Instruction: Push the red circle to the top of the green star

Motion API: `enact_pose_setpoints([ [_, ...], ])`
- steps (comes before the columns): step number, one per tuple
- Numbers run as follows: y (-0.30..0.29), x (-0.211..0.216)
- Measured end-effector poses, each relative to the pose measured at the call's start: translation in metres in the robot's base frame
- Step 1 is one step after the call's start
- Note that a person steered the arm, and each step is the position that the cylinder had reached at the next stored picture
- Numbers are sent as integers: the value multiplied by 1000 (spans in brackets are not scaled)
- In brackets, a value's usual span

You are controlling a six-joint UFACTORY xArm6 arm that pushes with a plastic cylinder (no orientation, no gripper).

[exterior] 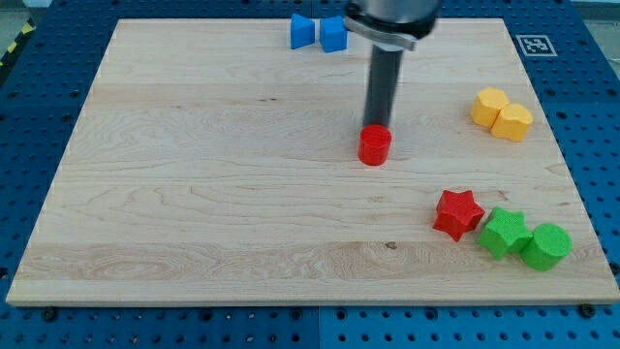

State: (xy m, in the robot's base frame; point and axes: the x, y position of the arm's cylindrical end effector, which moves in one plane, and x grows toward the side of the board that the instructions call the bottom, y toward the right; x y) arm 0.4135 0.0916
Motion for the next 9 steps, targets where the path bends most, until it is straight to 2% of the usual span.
enact_pose_setpoints([
  [1,3,1],
  [3,-41,-18],
  [4,-70,0],
  [6,-68,22],
  [9,51,29],
])
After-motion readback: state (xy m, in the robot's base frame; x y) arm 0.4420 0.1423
